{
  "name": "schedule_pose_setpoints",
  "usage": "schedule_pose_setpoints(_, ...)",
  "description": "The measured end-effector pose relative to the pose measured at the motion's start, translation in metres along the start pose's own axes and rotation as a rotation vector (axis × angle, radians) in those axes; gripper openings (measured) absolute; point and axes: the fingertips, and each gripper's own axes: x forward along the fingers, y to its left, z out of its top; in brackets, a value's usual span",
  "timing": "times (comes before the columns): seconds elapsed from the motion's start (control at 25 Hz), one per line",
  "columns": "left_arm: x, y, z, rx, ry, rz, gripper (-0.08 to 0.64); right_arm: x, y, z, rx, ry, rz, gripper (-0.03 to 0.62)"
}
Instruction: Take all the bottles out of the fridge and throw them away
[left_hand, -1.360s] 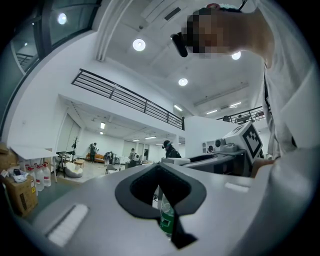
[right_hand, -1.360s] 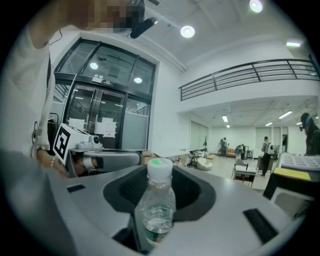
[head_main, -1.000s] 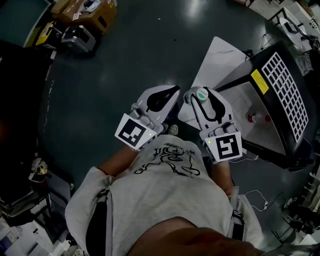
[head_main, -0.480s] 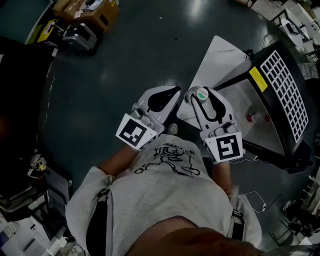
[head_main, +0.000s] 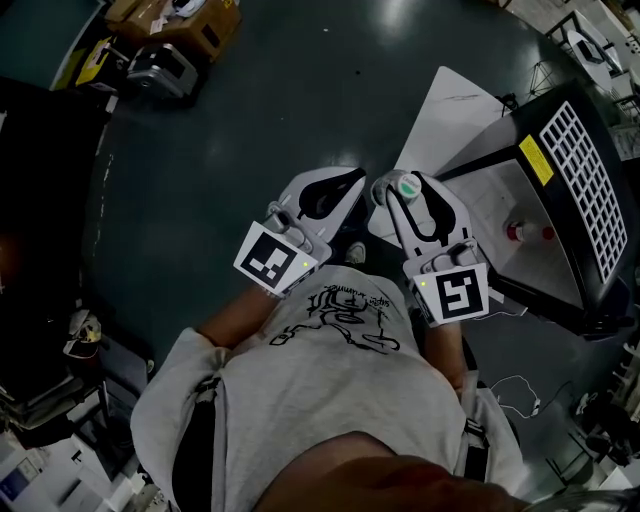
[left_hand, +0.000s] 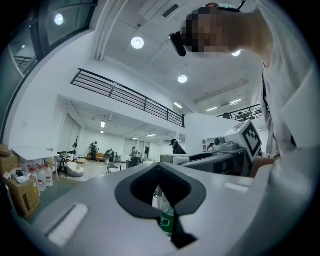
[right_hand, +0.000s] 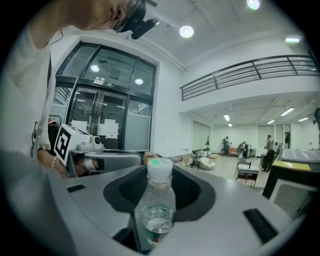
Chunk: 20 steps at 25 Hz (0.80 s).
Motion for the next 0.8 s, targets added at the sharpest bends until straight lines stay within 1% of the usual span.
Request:
schedule_pose_setpoints(0.08,-0.004,0.003,-0.002,-0.007,0.013,-0.010,0.008,0.004,0.005,-0.004,-0.005,0.010,0.000,0.154)
schedule_pose_setpoints(0.2,-0.008,0.008,0.000,0.016,-0.021,-0.025,0.008,0.009,0.012,-0.010,-0.010,0.022,0.000,0.155)
schedule_pose_setpoints(0.36,-0.015,0.011,-0.011,-0.010,0.010,-0.035,0.008,0.013,0.021,-0.017,-0.003,0.036,-0.001,0.155)
schedule_pose_setpoints(0.48,-0.019,0.013,-0.014,-0.009,-0.003,-0.044,0.008,0.016,0.026,-0.023,0.000,0.046,0.004,0.154)
schedule_pose_setpoints(0.6,-0.023,0.015,-0.029,-0.048,0.066,-0.033,0.008,0.020,0.030,-0.029,0.005,0.053,0.012,0.155)
schedule_pose_setpoints(0.8,-0.029,0.016,-0.043,-0.051,0.094,-0.033,0.008,0.025,0.038,-0.040,0.012,0.059,0.023,0.154)
